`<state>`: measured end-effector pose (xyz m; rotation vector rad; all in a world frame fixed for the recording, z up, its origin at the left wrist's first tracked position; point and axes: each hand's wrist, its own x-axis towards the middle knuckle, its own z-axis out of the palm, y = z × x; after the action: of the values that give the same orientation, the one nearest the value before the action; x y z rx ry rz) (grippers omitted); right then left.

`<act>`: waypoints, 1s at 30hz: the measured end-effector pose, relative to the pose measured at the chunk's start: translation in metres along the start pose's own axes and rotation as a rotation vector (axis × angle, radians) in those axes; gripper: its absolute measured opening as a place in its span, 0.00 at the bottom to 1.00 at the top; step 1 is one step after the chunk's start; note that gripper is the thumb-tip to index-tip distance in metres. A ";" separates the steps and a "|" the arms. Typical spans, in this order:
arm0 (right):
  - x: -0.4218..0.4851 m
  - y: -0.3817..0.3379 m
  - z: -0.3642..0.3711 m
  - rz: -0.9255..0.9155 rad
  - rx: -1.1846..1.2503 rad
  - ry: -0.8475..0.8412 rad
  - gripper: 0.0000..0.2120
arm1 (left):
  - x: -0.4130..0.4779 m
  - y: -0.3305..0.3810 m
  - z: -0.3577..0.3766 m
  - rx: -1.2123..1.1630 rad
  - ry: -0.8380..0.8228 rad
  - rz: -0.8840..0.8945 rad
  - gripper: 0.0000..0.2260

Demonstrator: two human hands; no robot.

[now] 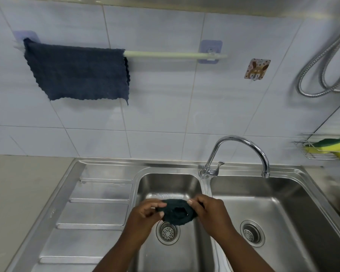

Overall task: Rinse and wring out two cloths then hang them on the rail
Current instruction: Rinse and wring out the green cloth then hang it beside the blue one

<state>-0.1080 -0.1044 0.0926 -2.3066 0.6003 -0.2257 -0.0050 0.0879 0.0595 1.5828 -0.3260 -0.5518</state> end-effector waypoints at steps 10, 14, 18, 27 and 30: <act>0.003 -0.006 -0.037 -0.051 0.349 -0.267 0.11 | -0.003 0.008 -0.013 0.188 0.042 -0.114 0.07; 0.004 -0.025 -0.038 -0.194 0.076 -0.184 0.07 | -0.009 0.026 0.001 0.313 -0.196 -0.005 0.16; 0.009 -0.037 -0.035 -0.243 -0.006 -0.057 0.19 | -0.013 0.042 0.035 0.286 -0.272 0.093 0.18; 0.004 -0.043 -0.055 -0.131 0.222 -0.219 0.08 | -0.008 0.057 0.040 0.149 -0.143 0.131 0.07; 0.001 -0.039 -0.064 -0.078 0.243 -0.320 0.04 | -0.005 0.063 0.032 0.127 0.005 0.046 0.09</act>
<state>-0.1142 -0.1202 0.1657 -2.0737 0.3031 0.0349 -0.0181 0.0574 0.1220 1.6938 -0.3996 -0.4996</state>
